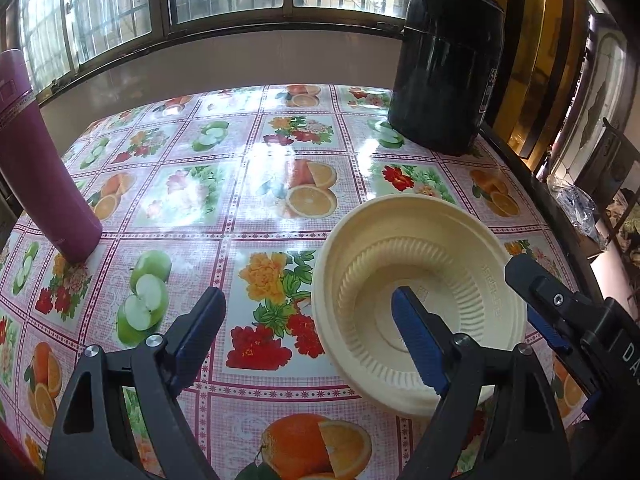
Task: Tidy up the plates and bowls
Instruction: 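Position the right gripper around the beige bowl's rim and close it, then lift the beige bowl with the right gripper and carry it to the stack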
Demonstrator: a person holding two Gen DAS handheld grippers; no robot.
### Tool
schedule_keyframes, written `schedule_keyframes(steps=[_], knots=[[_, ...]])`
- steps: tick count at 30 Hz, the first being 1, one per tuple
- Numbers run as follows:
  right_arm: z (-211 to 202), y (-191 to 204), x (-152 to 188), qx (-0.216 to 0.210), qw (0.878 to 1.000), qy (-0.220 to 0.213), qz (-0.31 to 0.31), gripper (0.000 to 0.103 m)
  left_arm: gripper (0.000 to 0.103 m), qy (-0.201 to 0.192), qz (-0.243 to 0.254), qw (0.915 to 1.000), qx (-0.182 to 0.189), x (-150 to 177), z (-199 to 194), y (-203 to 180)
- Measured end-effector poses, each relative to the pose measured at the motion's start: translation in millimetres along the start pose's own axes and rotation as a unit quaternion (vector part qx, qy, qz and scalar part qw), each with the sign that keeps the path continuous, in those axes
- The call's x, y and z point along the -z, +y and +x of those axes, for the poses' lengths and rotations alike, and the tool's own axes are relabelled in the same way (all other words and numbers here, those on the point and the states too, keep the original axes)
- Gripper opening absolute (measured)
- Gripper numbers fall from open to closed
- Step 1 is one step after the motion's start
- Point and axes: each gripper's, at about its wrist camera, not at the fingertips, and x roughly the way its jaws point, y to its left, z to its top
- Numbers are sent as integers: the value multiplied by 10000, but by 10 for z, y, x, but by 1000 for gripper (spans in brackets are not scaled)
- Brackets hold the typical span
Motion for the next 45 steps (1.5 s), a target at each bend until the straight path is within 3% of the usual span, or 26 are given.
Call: schedule_keyframes(steps=[23, 27, 30, 32, 39, 45], knots=[[25, -19, 15, 75, 10000, 45, 18, 56, 85, 322, -74, 9993, 154, 38, 170, 32], [34, -21, 20, 115, 9999, 48, 5, 50, 84, 301, -54, 9994, 159, 57, 180, 27], [47, -11, 26, 151, 9999, 66, -30, 43, 75, 306, -4, 9994, 143, 60, 190, 10], [55, -10, 33, 170, 9998, 82, -41, 39, 62, 319, 12, 9994, 144, 59, 199, 6], [92, -7, 49, 288, 9994, 136, -114, 16, 40, 412, 33, 9989, 239, 64, 235, -14], [118, 22, 82, 336, 9991, 196, -193, 13, 29, 433, 45, 9986, 291, 65, 240, -21]])
